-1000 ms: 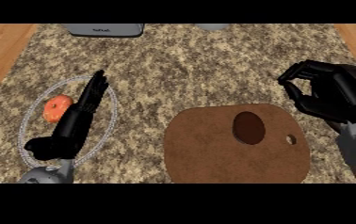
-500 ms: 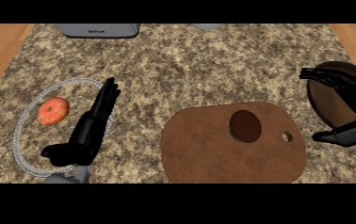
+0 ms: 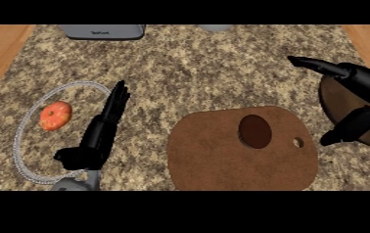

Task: Pick the cupcake from the cutting board and place it in the pan

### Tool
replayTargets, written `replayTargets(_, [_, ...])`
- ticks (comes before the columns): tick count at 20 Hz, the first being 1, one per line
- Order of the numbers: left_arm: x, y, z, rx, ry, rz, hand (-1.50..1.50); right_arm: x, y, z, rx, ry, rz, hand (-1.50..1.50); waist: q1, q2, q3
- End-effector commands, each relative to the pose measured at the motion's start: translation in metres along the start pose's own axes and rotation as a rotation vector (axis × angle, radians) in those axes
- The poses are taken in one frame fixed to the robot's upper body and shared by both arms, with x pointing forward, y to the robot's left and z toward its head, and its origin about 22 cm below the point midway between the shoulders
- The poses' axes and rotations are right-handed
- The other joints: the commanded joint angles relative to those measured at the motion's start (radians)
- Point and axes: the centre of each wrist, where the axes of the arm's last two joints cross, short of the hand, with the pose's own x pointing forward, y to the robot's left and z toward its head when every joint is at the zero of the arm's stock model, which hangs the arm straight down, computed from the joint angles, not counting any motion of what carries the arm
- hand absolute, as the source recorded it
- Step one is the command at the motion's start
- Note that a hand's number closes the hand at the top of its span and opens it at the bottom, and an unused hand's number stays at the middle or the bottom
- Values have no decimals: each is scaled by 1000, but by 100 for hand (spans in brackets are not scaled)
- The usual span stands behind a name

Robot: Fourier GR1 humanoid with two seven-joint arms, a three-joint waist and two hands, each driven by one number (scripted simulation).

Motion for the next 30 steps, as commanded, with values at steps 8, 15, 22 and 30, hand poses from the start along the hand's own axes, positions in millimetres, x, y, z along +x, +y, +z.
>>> replayTargets(8, [8, -3, -2, 1, -3, 9, 0, 33, 64, -65, 395, 160, 365, -150, -1, -3, 0])
replayTargets(15, [-21, 0, -18, 7, 15, 2, 0, 4, 81, -69, 439, 224, 465, -150, -8, 2, 0])
replayTargets(22, [8, -3, -1, 22, 8, -4, 0, 10, 114, -77, 414, 260, 440, -150, -6, -1, 0])
replayTargets(30, [4, 0, -1, 16, -16, -6, 0, -10, 130, -69, 406, 269, 391, -150, -9, -2, 0])
